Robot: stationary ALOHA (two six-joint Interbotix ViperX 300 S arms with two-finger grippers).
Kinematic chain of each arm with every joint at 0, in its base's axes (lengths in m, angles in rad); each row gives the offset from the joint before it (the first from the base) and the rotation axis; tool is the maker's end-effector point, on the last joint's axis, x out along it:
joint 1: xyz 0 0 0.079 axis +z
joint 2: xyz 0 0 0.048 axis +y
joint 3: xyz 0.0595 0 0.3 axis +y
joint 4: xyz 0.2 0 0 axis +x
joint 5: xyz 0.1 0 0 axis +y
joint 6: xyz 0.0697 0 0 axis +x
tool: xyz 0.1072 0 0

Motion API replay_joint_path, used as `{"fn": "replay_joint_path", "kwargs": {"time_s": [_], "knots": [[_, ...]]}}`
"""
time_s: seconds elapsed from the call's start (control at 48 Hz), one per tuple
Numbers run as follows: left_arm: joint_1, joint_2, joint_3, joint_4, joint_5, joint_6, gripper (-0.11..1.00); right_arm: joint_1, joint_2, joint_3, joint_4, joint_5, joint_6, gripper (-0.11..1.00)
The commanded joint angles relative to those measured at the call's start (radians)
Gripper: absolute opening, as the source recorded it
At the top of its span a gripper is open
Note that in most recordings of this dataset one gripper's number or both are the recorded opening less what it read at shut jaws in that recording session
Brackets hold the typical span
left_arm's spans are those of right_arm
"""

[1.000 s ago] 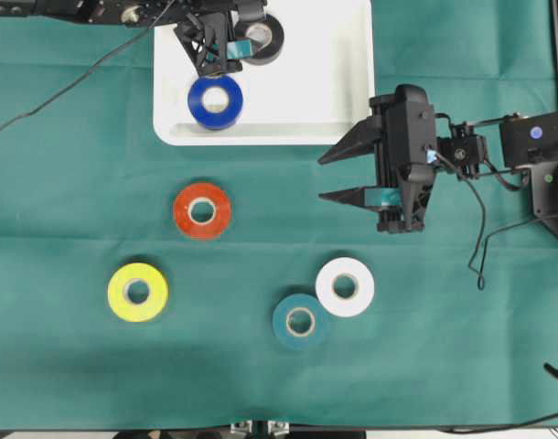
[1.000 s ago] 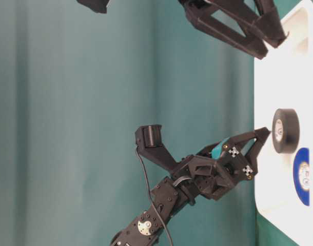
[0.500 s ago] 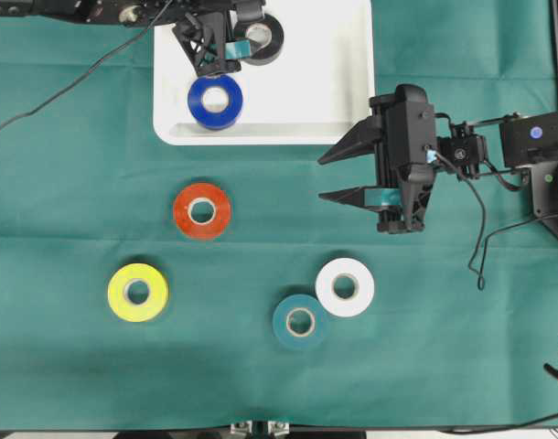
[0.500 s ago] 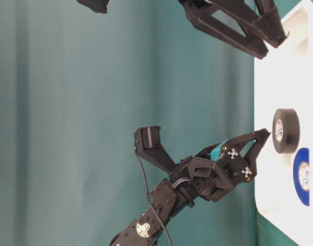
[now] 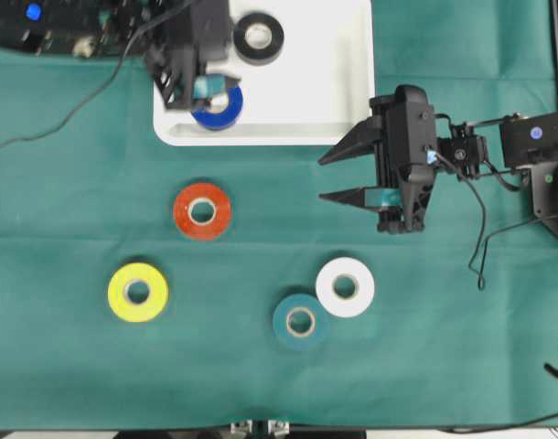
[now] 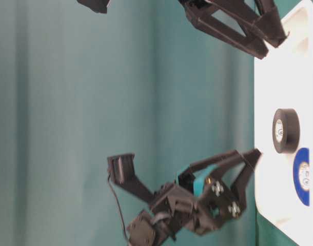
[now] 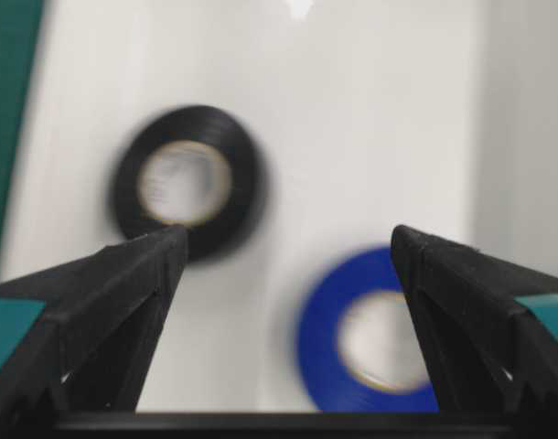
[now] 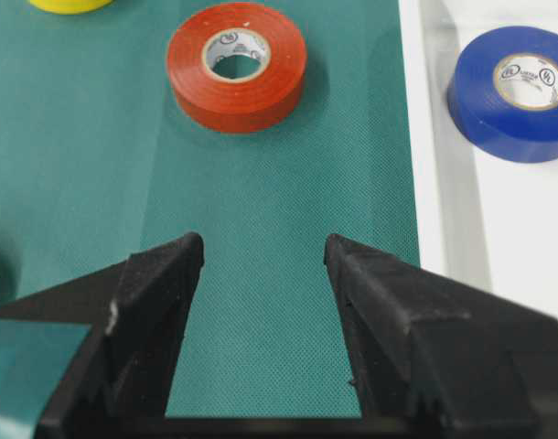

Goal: Put the tape alternately from left to right into the white case.
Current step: 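Withdraw the left gripper and hover it over the red roll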

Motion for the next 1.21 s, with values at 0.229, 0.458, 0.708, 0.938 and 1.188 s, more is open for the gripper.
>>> {"fn": "replay_joint_path", "kwargs": {"time_s": [0.229,0.458,0.708,0.938,1.188], "knots": [[-0.127,-0.138,0.091,-0.005,-0.009,-0.023,0.66,0.003,-0.006,-0.014,-0.002,-0.008,0.0,0.66],[-0.201,-0.17,0.127,-0.005,-0.009,-0.095,0.66,0.003,-0.006,-0.014,-0.003,-0.008,0.0,0.66],[-0.268,-0.169,0.153,-0.005,-0.008,-0.196,0.66,0.003,-0.006,-0.009,-0.003,-0.008,0.0,0.66],[-0.302,-0.17,0.156,-0.005,0.0,-0.259,0.66,0.003,-0.006,-0.011,-0.002,-0.006,0.0,0.66],[-0.305,-0.169,0.161,-0.005,0.0,-0.262,0.66,0.003,-0.006,-0.012,-0.002,-0.006,0.0,0.66]]}}
